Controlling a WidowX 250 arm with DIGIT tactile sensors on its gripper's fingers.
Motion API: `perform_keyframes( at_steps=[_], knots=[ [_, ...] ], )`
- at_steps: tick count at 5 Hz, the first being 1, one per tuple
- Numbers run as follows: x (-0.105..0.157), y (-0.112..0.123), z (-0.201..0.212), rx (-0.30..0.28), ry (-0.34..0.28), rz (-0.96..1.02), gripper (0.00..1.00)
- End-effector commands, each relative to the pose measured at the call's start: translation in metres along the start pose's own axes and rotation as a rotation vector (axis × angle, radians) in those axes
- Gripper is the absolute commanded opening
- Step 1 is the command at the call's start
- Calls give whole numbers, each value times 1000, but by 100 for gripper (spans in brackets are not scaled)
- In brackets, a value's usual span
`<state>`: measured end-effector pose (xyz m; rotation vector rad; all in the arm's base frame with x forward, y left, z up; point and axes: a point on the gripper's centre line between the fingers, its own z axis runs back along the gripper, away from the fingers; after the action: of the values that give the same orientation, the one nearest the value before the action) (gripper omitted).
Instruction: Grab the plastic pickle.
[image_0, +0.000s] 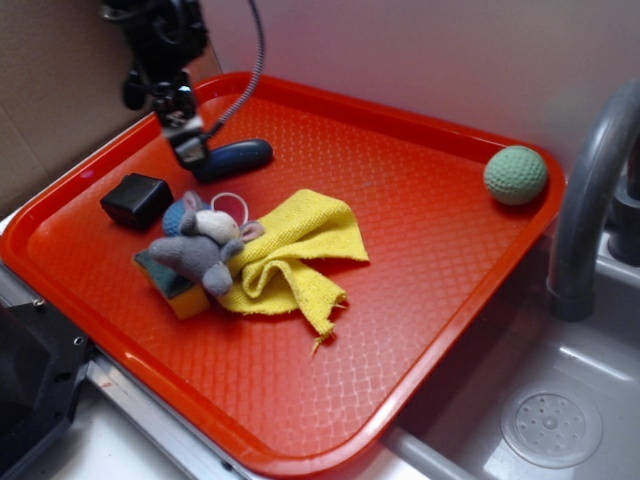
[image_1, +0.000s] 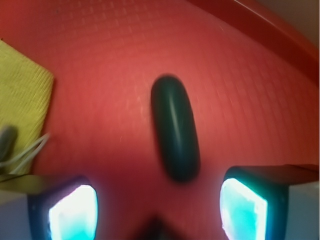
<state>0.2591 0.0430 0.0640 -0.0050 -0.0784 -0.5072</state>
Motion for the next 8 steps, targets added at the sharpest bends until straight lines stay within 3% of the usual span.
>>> perform_keyframes(
  at_steps=[1, 2, 3, 5, 6, 7, 8],
  knots=[
    [32, -7, -43, 17, 70, -84, 100],
    [29, -2, -59, 40, 143, 32, 100],
    [19, 0, -38, -9, 45, 75, 0],
    [6, -4, -12, 2, -21, 76, 0],
    [-8, -7, 28, 33, -64, 173, 0],
    [-29, -5, 75, -28, -22, 343, 0],
    [-23, -6, 120, -94, -38, 432, 0]
  ],
)
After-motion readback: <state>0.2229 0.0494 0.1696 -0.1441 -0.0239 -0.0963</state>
